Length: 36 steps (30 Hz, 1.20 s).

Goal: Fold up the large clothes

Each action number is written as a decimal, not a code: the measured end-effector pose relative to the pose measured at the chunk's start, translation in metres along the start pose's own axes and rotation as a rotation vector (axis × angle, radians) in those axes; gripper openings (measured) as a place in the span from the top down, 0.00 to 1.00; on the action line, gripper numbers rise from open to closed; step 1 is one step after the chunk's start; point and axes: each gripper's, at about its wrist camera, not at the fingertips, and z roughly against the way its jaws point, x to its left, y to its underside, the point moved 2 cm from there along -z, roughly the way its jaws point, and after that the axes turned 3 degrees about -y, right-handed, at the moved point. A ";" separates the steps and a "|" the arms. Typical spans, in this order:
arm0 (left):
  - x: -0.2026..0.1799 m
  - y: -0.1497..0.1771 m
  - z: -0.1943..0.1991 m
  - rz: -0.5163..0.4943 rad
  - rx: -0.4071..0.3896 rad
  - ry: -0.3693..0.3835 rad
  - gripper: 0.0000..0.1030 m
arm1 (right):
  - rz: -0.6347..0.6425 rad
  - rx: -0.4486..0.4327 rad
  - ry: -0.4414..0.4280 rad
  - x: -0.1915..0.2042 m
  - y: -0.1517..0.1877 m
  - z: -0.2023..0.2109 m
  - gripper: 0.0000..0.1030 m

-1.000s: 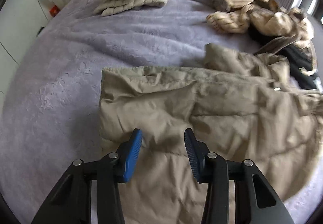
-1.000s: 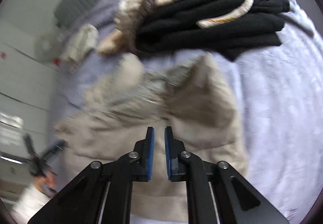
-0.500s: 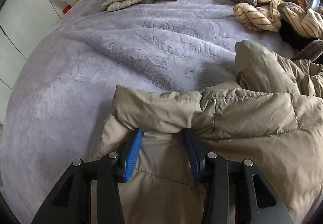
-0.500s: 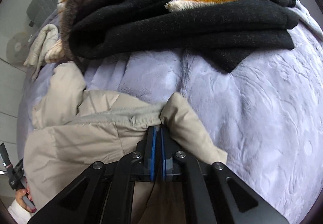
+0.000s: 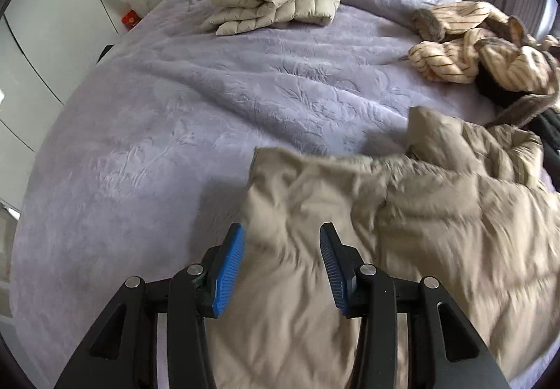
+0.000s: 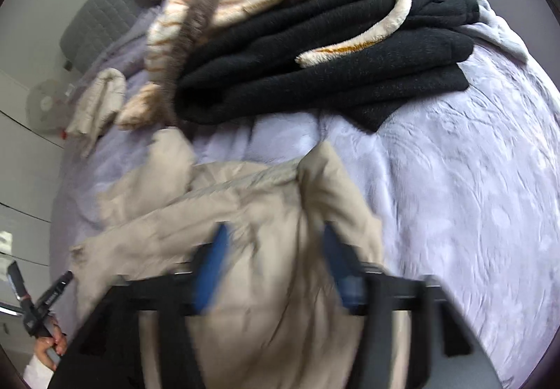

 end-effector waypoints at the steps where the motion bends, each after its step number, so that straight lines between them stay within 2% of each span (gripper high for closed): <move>1: 0.003 0.004 0.004 0.003 0.005 0.006 0.30 | 0.008 -0.002 -0.011 0.003 0.007 0.008 0.36; 3: 0.007 0.017 0.016 0.011 0.008 0.012 0.21 | 0.017 0.001 -0.023 0.014 0.020 0.015 0.36; 6: 0.005 0.036 0.026 0.006 0.036 0.014 0.21 | 0.019 0.008 -0.044 0.023 0.044 0.030 0.36; 9: 0.000 0.056 0.032 0.008 0.062 0.032 0.21 | -0.003 0.021 -0.066 0.025 0.069 0.044 0.29; 10: -0.002 0.063 0.035 0.009 0.069 0.037 0.18 | -0.011 0.025 -0.074 0.025 0.076 0.048 0.26; 12: -0.004 0.077 0.040 0.012 0.085 0.042 0.00 | -0.020 0.032 -0.081 0.024 0.088 0.052 0.22; 19: -0.014 0.106 0.050 -0.017 0.124 0.070 0.00 | -0.105 0.093 -0.149 0.014 0.137 0.061 0.17; 22: -0.013 0.115 0.051 -0.015 0.125 0.060 0.00 | -0.158 0.102 -0.172 0.007 0.152 0.058 0.00; 24: -0.012 0.120 0.049 -0.009 0.122 0.022 0.00 | -0.185 0.099 -0.183 0.003 0.160 0.056 0.00; 27: -0.011 0.127 0.045 0.001 0.134 0.026 0.00 | -0.240 0.109 -0.226 -0.003 0.169 0.050 0.00; 32: -0.010 0.138 0.036 0.016 0.171 0.109 0.00 | -0.300 0.145 -0.261 -0.009 0.179 0.037 0.00; 36: 0.004 0.147 0.027 0.128 0.209 0.298 0.00 | -0.360 0.180 -0.282 -0.020 0.188 0.026 0.00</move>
